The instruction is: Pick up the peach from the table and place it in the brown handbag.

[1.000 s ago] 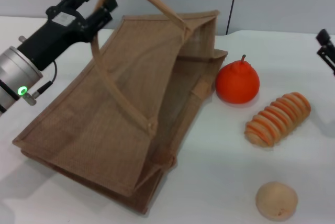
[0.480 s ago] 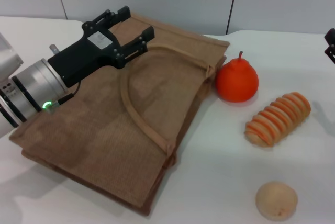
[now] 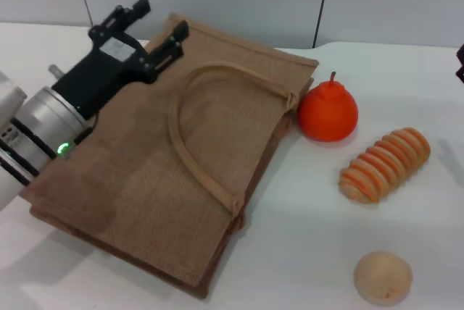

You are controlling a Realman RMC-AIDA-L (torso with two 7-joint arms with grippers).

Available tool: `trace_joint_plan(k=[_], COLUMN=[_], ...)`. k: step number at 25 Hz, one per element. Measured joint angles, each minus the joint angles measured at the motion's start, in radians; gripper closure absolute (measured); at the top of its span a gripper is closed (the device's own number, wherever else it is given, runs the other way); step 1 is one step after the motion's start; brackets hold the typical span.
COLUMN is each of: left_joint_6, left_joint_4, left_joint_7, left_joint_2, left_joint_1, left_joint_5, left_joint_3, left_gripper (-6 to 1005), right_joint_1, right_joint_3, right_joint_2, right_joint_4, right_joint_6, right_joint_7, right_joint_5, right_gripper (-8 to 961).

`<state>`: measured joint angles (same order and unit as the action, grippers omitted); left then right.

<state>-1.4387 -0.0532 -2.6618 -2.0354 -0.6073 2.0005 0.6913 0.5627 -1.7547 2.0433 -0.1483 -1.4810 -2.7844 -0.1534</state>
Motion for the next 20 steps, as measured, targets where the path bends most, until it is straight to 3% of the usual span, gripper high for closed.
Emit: trace_joint_plan(k=[7,20], left_joint_6=[-0.005,-0.002], left_joint_4=[0.103,0.14], left_joint_7=[-0.062,-0.062], left_joint_2=[-0.003,-0.003], left_joint_1=[0.007,0.016], left_joint_5=[0.298,0.468], left_joint_3=[0.0,0.001], left_gripper=[233,233], right_joint_1=[0.0,0.007], right_joint_3=[-0.011,-0.124], right_joint_2=[0.0,0.0], right_joint_4=[-0.011,-0.053], right_joint_6=[0.002,0.005], right_joint_7=[0.0,0.0], right_joint_5=[0.0,0.0], right_gripper=[69,69])
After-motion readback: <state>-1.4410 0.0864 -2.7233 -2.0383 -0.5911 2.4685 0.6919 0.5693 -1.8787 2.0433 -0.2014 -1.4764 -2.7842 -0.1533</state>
